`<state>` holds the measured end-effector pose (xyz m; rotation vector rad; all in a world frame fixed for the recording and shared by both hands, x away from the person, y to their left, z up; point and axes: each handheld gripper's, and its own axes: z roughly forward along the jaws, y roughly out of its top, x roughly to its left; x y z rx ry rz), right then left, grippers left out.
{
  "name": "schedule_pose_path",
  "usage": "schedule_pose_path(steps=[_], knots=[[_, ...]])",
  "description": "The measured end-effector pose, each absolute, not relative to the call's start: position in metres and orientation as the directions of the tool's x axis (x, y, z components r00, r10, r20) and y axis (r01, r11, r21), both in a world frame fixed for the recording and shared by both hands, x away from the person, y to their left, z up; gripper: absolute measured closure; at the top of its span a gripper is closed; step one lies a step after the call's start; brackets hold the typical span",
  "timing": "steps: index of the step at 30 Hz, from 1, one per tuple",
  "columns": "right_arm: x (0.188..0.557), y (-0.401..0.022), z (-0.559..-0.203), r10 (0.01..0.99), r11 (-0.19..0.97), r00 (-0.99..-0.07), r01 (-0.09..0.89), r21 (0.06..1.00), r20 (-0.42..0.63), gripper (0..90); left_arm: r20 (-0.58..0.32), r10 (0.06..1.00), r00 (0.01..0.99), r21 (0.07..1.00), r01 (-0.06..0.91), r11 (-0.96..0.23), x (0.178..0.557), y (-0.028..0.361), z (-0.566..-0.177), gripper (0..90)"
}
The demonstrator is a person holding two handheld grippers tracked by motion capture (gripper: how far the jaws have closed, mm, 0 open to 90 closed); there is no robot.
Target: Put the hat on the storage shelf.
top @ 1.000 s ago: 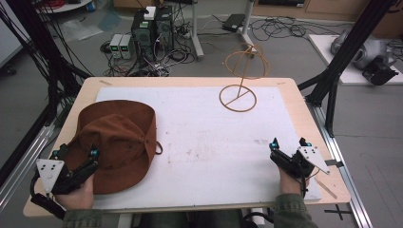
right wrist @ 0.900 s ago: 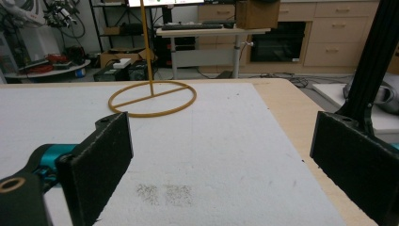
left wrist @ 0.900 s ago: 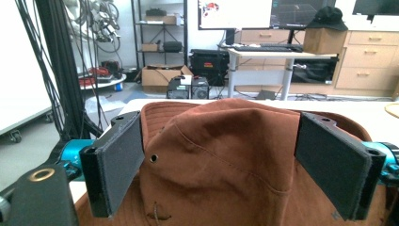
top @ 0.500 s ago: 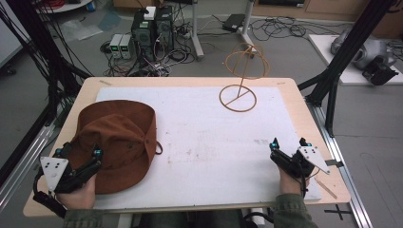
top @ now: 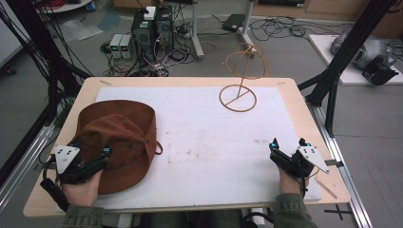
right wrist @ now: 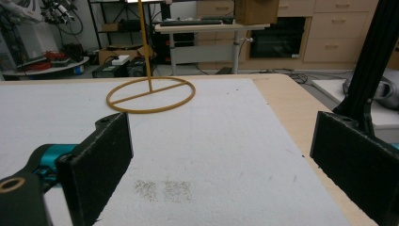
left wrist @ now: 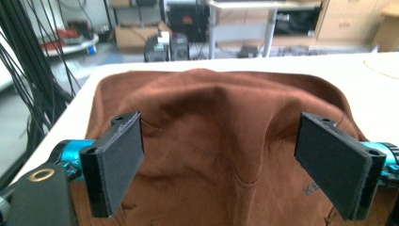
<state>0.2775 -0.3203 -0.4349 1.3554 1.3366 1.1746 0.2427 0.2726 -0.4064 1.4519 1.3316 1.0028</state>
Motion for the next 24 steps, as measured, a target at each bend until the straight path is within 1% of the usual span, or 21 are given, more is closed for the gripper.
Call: schedule_pose_path(steps=[10, 11, 13, 20, 24], knots=[[0.277, -0.322, -0.435, 0.998, -0.051, -0.018, 0.177, 0.983, 0.055, 5.4, -0.001, 0.997, 0.083, 0.937, 0.349, -0.028, 0.261, 0.257, -0.412, 16.9], [0.277, -0.322, -0.435, 0.998, -0.053, -0.016, 0.175, 0.983, 0.057, 5.4, -0.003, 0.998, 0.066, 0.925, 0.378, -0.022, 0.266, 0.256, -0.416, 16.9], [0.276, -0.323, -0.435, 0.998, -0.052, -0.016, 0.173, 0.984, 0.056, 5.4, 0.006, 0.999, 0.052, 0.916, 0.4, -0.026, 0.27, 0.256, -0.418, 16.9], [0.276, -0.324, -0.435, 0.998, -0.06, -0.013, 0.174, 0.983, 0.063, 5.4, 0.002, 0.999, 0.044, 0.909, 0.416, -0.02, 0.273, 0.257, -0.421, 18.5], [0.276, -0.323, -0.435, 0.998, -0.059, -0.013, 0.173, 0.983, 0.063, 5.4, -0.003, 0.999, 0.043, 0.905, 0.426, -0.016, 0.273, 0.258, -0.422, 22.6]])
